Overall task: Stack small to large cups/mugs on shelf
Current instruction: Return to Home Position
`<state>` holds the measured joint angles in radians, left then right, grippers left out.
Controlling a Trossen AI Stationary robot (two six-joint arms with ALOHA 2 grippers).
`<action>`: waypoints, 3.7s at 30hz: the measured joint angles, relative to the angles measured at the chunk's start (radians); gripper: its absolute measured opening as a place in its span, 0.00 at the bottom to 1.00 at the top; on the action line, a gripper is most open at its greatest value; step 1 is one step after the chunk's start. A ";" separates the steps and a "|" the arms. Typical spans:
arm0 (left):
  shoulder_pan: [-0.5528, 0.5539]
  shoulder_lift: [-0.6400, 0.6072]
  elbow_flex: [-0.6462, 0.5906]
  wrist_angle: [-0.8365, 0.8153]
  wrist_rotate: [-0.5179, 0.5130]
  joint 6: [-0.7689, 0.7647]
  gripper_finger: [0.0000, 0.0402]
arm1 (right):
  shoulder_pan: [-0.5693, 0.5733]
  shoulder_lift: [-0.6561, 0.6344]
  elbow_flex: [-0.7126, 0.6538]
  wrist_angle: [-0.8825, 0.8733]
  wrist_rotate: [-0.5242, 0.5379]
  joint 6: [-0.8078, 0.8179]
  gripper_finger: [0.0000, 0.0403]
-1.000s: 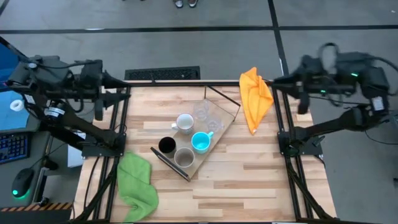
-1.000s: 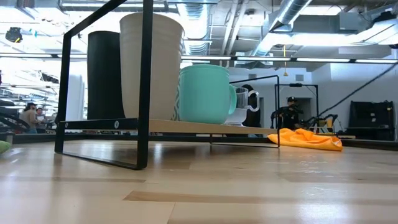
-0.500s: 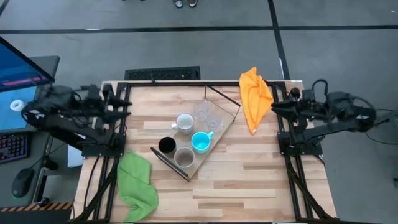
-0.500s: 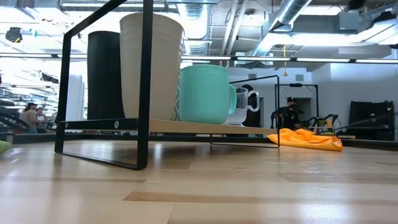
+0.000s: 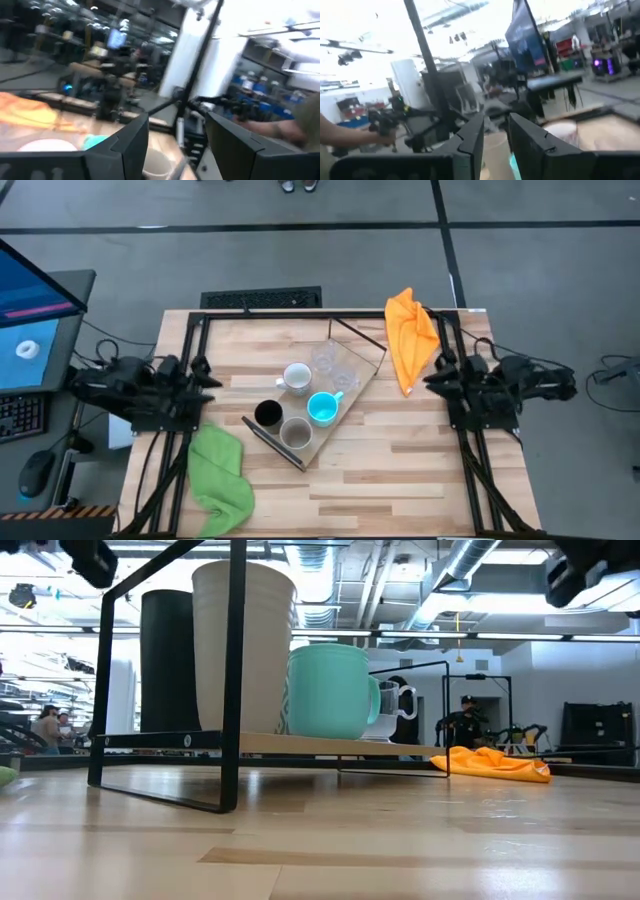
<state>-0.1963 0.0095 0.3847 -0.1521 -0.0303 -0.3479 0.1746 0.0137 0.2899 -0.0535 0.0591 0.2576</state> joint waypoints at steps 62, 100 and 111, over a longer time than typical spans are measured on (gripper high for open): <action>-0.004 -0.003 -0.377 0.210 -0.133 0.013 0.47 | 0.099 -0.007 -0.284 0.087 0.073 0.005 0.29; -0.005 -0.003 -0.378 0.210 -0.134 0.012 0.47 | 0.099 -0.007 -0.284 0.087 0.073 0.005 0.29; -0.005 -0.003 -0.378 0.210 -0.134 0.012 0.47 | 0.099 -0.007 -0.284 0.087 0.073 0.005 0.29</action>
<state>-0.2008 0.0064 0.0067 0.0578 -0.1646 -0.3363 0.2733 0.0063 0.0055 0.0338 0.1318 0.2630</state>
